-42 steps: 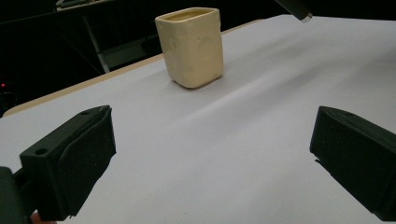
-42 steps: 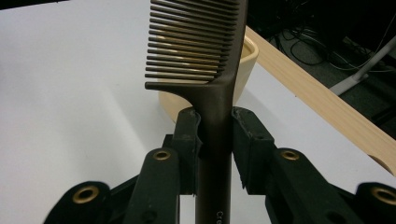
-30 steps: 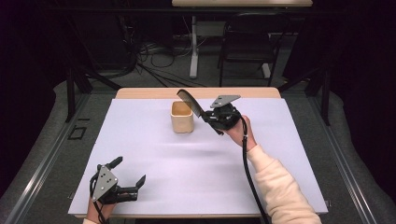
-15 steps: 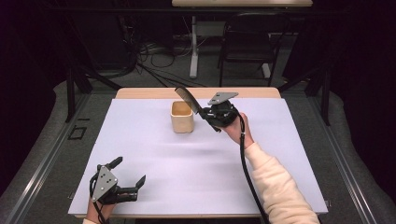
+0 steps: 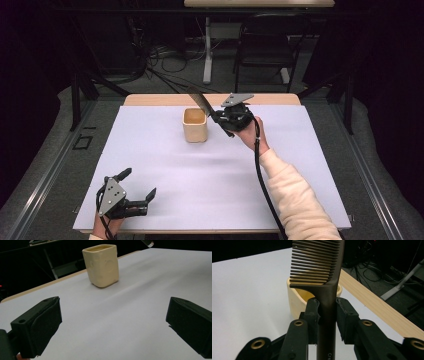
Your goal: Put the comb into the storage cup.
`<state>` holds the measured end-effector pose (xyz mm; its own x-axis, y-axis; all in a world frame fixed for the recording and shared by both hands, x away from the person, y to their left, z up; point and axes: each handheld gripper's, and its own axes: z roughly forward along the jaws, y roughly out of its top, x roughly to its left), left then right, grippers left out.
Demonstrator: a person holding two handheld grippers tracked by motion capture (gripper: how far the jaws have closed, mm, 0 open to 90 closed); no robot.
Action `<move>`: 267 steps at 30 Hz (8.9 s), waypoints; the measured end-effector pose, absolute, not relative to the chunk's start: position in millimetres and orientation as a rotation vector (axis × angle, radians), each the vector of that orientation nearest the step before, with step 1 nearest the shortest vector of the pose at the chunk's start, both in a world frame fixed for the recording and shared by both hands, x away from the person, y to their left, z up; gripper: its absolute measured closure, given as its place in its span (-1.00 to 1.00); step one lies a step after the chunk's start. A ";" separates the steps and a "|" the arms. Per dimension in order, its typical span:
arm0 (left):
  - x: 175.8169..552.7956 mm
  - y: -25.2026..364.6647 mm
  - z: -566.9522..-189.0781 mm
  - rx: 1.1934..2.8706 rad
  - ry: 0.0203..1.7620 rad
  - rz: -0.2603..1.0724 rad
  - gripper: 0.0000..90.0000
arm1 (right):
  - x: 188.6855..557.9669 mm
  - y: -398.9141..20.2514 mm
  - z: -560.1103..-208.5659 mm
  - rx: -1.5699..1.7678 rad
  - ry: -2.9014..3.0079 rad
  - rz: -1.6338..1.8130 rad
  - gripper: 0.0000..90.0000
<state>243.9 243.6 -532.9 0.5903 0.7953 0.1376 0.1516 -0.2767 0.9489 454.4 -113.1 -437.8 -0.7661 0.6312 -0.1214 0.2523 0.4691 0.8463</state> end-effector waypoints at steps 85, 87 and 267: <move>243.4 245.0 -532.9 1.760 0.784 0.765 -0.99 | 477.5 -62.1 -421.4 0.718 2.140 1.329 0.60; 243.6 244.7 -532.9 1.768 0.775 0.763 -0.99 | 478.2 -60.7 -421.2 0.716 2.136 1.329 0.60; 244.7 243.5 -533.7 1.769 0.792 0.763 -0.99 | 461.3 -72.0 -454.8 0.760 2.458 1.335 -0.80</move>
<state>244.7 243.5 -533.7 0.5848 0.8003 0.1321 0.1617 -0.2746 0.9479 461.3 -72.0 -454.8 -0.8351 0.5491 0.0337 0.3271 0.4463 0.8330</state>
